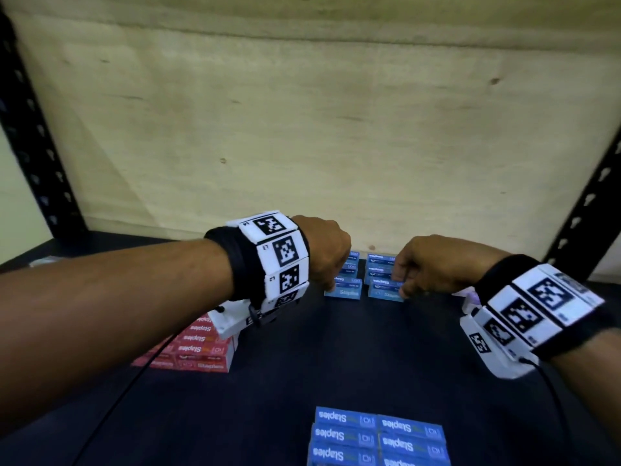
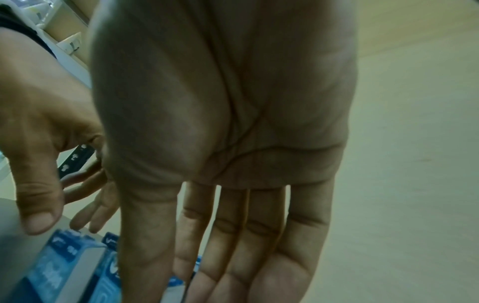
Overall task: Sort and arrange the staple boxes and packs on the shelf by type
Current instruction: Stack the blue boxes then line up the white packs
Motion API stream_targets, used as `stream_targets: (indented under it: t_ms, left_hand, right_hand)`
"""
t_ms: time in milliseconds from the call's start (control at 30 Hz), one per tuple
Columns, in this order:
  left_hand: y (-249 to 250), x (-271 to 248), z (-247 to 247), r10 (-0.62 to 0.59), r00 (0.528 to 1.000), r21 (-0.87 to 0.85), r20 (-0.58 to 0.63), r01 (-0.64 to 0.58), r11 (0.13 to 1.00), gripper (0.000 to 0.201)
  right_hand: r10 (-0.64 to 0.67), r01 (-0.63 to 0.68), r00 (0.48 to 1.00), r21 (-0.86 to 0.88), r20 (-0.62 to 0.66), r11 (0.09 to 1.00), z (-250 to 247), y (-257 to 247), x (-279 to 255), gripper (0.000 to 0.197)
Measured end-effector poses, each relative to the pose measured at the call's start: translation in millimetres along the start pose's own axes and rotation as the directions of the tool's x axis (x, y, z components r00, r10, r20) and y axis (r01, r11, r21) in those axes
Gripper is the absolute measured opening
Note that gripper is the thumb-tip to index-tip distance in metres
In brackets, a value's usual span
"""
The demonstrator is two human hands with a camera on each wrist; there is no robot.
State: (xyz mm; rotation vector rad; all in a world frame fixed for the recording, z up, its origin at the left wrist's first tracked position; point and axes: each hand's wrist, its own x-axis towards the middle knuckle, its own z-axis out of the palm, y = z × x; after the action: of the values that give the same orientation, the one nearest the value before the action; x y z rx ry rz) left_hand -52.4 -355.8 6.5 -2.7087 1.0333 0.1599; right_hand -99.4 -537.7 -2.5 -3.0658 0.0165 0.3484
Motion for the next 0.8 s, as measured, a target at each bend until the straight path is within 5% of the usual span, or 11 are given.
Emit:
stream_targets:
  t_ms: [400, 800]
  left_hand:
    - [8, 1, -2, 0.006, 1.0, -0.036, 0.011, -0.006, 0.999, 0.023]
    - [-3, -62, 3, 0.107, 0.994, -0.14, 0.001, -0.106, 0.984, 0.012]
  right_hand:
    - [-0.007, 0.007, 1.0, -0.01, -0.03, 1.0, -1, -6, -4, 0.023]
    - [-0.069, 0.069, 0.998, 0.058, -0.006, 0.996, 12, -14, -67, 0.016]
